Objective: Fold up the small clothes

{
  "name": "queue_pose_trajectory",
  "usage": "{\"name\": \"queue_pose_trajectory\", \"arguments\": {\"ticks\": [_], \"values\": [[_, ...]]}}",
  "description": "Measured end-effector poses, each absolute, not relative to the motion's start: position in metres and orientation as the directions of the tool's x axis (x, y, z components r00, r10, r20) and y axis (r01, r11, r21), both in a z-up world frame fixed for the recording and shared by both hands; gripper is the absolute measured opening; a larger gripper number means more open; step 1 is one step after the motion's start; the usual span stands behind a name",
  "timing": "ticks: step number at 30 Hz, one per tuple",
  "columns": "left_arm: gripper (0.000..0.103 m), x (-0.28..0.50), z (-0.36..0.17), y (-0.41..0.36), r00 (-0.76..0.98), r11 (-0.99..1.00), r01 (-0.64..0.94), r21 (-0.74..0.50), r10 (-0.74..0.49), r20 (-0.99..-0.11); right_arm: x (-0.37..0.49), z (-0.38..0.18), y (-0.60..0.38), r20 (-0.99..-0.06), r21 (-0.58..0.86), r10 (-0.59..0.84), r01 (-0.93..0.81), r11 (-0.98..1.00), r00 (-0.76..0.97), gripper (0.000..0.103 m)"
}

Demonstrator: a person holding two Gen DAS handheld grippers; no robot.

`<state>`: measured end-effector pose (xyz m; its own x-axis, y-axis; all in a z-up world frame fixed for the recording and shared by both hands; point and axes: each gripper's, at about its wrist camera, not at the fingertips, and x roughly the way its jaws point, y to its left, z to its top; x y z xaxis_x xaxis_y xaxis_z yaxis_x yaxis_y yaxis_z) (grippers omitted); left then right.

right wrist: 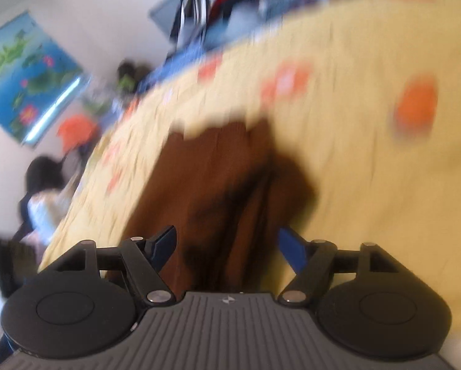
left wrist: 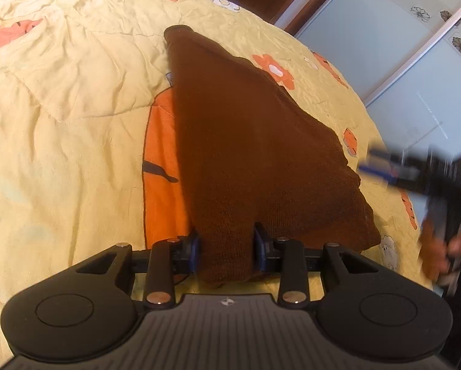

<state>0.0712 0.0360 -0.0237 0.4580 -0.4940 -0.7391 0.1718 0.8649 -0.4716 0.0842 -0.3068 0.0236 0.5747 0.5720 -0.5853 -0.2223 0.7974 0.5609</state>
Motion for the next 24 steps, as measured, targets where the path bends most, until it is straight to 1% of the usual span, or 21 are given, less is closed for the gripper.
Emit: {"name": "queue_pose_trajectory", "arguments": {"ticks": [3,4,6,9,10,11,12,13,14,15,17,19,20,22,23,24], "values": [[0.034,0.071,-0.022,0.037,0.458,0.864,0.167,-0.474,-0.494,-0.739,0.114,0.051,-0.284,-0.567,0.507,0.569,-0.291,0.811,0.596,0.078],[0.034,0.068,-0.021,0.038,0.458,0.864,0.167,-0.474,-0.494,-0.739,0.125,0.057,-0.273,-0.562,0.491,0.581,-0.328,0.807,0.589,0.084],[0.034,0.067,-0.02,0.038,0.458,0.864,0.167,-0.474,-0.494,-0.739,0.149,0.061,-0.246,-0.578,0.458,0.589,-0.372,0.807,0.565,0.087],[0.034,0.067,-0.02,0.038,0.459,0.863,0.166,-0.477,-0.496,-0.738,0.182,0.055,-0.205,-0.62,0.44,0.613,-0.429,0.789,0.49,0.087],[0.034,0.067,-0.02,0.038,0.459,0.863,0.166,-0.477,-0.496,-0.737,0.187,0.048,-0.195,-0.654,0.409,0.594,-0.442,0.798,0.468,0.087],[0.034,0.067,-0.02,0.038,0.459,0.862,0.167,-0.478,-0.497,-0.736,0.194,0.037,-0.183,-0.708,0.344,0.54,-0.445,0.827,0.455,0.087],[0.034,0.066,-0.02,0.039,0.46,0.861,0.168,-0.48,-0.499,-0.734,0.198,0.02,-0.176,-0.773,0.258,0.452,-0.431,0.865,0.445,0.087],[0.034,0.066,-0.021,0.039,0.463,0.859,0.167,-0.485,-0.502,-0.731,0.201,-0.001,-0.173,-0.815,0.183,0.38,-0.427,0.886,0.438,0.099],[0.034,0.066,-0.02,0.041,0.462,0.857,0.164,-0.489,-0.505,-0.729,0.193,-0.007,-0.172,-0.769,0.145,0.409,-0.49,0.86,0.491,0.103],[0.034,0.066,-0.02,0.041,0.461,0.856,0.162,-0.491,-0.506,-0.729,0.188,-0.011,-0.172,-0.761,0.115,0.397,-0.495,0.861,0.514,0.103],[0.035,0.066,-0.02,0.042,0.46,0.856,0.167,-0.489,-0.506,-0.729,0.188,-0.009,-0.171,-0.766,0.12,0.39,-0.481,0.868,0.512,0.103],[0.037,0.066,-0.016,0.044,0.455,0.858,0.152,-0.49,-0.501,-0.736,0.194,-0.005,-0.18,-0.761,0.179,0.421,-0.464,0.867,0.493,0.102],[0.037,0.064,-0.01,0.048,0.463,0.858,0.145,-0.493,-0.499,-0.732,0.196,-0.001,-0.187,-0.756,0.214,0.435,-0.443,0.871,0.489,0.096],[0.039,0.058,0.006,0.057,0.514,0.861,0.152,-0.486,-0.489,-0.705,0.202,0.013,-0.203,-0.753,0.262,0.423,-0.361,0.895,0.504,0.093],[0.041,0.053,0.016,0.061,0.552,0.874,0.157,-0.46,-0.464,-0.692,0.198,0.02,-0.214,-0.744,0.285,0.421,-0.323,0.902,0.519,0.093],[0.05,0.048,0.025,0.064,0.595,0.894,0.162,-0.417,-0.425,-0.682,0.191,0.027,-0.224,-0.719,0.317,0.44,-0.31,0.896,0.538,0.093]]}}
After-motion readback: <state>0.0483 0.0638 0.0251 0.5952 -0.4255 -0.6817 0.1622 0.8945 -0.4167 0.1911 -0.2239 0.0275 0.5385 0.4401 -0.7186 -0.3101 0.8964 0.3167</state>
